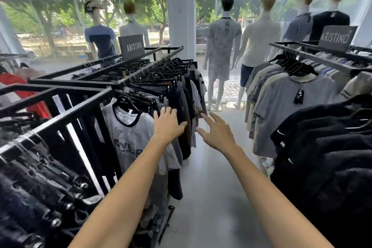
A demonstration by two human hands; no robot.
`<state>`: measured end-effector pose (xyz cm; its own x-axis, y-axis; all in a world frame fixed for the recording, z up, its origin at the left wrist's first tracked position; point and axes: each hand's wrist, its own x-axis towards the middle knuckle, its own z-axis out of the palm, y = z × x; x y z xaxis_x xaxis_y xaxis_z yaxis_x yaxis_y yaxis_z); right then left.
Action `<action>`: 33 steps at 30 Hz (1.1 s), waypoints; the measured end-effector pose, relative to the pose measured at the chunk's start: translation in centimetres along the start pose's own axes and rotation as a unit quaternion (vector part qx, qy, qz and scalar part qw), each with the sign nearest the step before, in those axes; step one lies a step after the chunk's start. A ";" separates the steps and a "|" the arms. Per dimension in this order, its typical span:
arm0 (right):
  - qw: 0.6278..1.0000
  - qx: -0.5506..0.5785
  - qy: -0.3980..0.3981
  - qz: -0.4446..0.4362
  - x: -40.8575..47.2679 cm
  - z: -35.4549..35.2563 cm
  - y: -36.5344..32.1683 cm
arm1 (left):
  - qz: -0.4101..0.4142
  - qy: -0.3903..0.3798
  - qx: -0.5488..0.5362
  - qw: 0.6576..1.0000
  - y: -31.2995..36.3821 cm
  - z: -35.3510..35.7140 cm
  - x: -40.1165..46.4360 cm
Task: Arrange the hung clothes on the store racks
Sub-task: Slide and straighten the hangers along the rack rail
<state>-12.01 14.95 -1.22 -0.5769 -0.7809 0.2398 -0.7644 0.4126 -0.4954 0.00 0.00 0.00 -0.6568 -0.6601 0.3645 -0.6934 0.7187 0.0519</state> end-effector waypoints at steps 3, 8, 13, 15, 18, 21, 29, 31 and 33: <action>0.999 0.006 -0.021 -0.023 3.2 1.9 -0.2 | -0.042 -0.007 0.014 0.999 -1.5 1.1 1.3; 0.992 0.025 -0.068 -0.104 9.5 5.5 -1.5 | -0.111 0.003 0.033 0.993 -4.1 2.3 3.4; 0.977 0.034 -0.121 -0.173 14.9 6.9 -4.1 | -0.224 -0.007 0.016 0.975 -6.7 2.6 5.4; 0.970 0.041 -0.121 -0.207 16.5 7.3 -4.9 | -0.273 0.001 -0.023 0.962 -7.3 2.7 6.0; 0.962 0.049 -0.128 -0.236 18.0 7.9 -5.9 | -0.332 0.013 -0.076 0.940 -7.8 3.4 6.5; 0.957 0.127 -0.127 -0.228 18.7 8.5 -7.1 | -0.371 0.024 -0.107 0.922 -8.0 3.9 6.8; 0.952 0.194 -0.106 -0.212 19.9 10.3 -11.2 | -0.445 0.045 -0.216 0.868 -11.0 4.4 9.0; 0.960 0.180 -0.081 -0.200 19.9 10.6 -11.5 | -0.455 0.062 -0.262 0.849 -12.2 4.6 9.7; 0.967 0.157 -0.072 -0.188 20.0 11.0 -11.6 | -0.460 0.079 -0.309 0.829 -13.4 5.2 10.5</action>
<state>-11.54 -10.61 0.16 -0.2114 -0.9144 0.3453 -0.7748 -0.0586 -0.6295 0.88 -17.70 -1.67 0.1462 -0.9890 0.0226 -0.5635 -0.0645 0.8236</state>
